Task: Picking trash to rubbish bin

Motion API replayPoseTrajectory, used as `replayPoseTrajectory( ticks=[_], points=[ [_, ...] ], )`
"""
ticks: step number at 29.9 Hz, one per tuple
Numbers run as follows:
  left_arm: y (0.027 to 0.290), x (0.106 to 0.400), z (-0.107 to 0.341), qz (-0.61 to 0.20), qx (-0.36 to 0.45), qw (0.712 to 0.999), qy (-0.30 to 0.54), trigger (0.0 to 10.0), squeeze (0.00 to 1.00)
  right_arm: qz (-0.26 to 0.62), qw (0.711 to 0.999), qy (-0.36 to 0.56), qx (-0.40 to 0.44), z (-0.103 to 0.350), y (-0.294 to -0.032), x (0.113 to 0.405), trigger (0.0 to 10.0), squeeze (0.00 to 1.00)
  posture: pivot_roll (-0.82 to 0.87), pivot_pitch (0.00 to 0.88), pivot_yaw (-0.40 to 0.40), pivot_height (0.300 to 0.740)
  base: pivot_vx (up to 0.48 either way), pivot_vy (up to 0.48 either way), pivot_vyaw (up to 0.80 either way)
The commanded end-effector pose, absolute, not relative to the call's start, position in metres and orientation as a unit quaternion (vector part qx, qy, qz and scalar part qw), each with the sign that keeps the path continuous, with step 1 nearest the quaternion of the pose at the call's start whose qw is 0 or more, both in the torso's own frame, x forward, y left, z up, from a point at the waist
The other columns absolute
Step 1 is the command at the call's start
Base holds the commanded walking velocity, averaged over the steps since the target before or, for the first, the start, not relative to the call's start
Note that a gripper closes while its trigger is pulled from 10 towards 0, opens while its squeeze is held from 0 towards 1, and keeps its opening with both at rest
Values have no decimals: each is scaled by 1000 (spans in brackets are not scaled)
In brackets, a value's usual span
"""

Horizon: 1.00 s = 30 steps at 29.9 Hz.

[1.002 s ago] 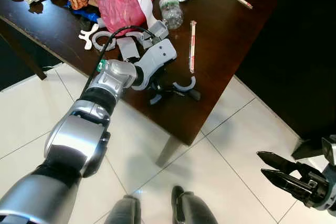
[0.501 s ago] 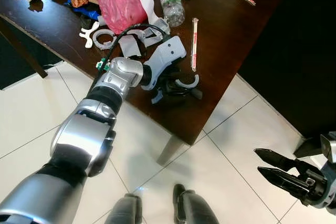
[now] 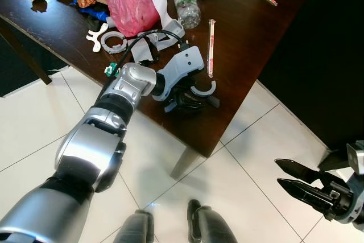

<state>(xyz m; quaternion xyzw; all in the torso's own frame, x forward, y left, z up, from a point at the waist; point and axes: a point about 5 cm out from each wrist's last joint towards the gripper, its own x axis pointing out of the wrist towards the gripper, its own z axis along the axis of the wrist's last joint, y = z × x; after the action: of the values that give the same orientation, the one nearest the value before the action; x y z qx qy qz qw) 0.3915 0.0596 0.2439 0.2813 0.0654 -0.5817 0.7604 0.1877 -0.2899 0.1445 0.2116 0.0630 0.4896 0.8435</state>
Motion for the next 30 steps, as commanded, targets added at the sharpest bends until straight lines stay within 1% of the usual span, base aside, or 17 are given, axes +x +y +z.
replayPoseTrajectory(
  ticks=[1, 8, 9, 10, 16, 26, 30],
  points=[
    [59, 391, 238, -584, 286, 755, 79, 10000, 0, 486, 844, 69, 216, 142, -289, 182, 10000, 0, -123, 396, -35, 740, 0, 0, 0],
    [57, 391, 240, -583, 283, 758, 74, 10000, 0, 485, 845, 77, 210, 141, -286, 180, 10000, 0, -132, 404, -33, 740, 0, 0, 0],
    [57, 391, 241, -584, 280, 758, 72, 8980, 0, 485, 846, 76, 210, 141, -286, 180, 10000, 0, -132, 404, -33, 740, 0, 0, 0],
    [57, 391, 242, -585, 275, 760, 71, 0, 0, 485, 846, 76, 209, 142, -285, 180, 10000, 0, -137, 409, -31, 740, 0, 0, 0],
    [59, 393, 243, -576, 271, 768, 68, 0, 0, 481, 849, 77, 204, 144, -286, 179, 10000, 0, -142, 412, -29, 740, 0, 0, 0],
    [62, 393, 242, -574, 273, 768, 73, 0, 0, 477, 852, 76, 200, 145, -286, 180, 10000, 0, -139, 414, -29, 740, 0, 0, 0],
    [64, 394, 239, -566, 275, 773, 78, 0, 0, 477, 853, 76, 198, 145, -286, 181, 10000, 0, -137, 412, -31, 740, 0, 0, 0]
  ],
)
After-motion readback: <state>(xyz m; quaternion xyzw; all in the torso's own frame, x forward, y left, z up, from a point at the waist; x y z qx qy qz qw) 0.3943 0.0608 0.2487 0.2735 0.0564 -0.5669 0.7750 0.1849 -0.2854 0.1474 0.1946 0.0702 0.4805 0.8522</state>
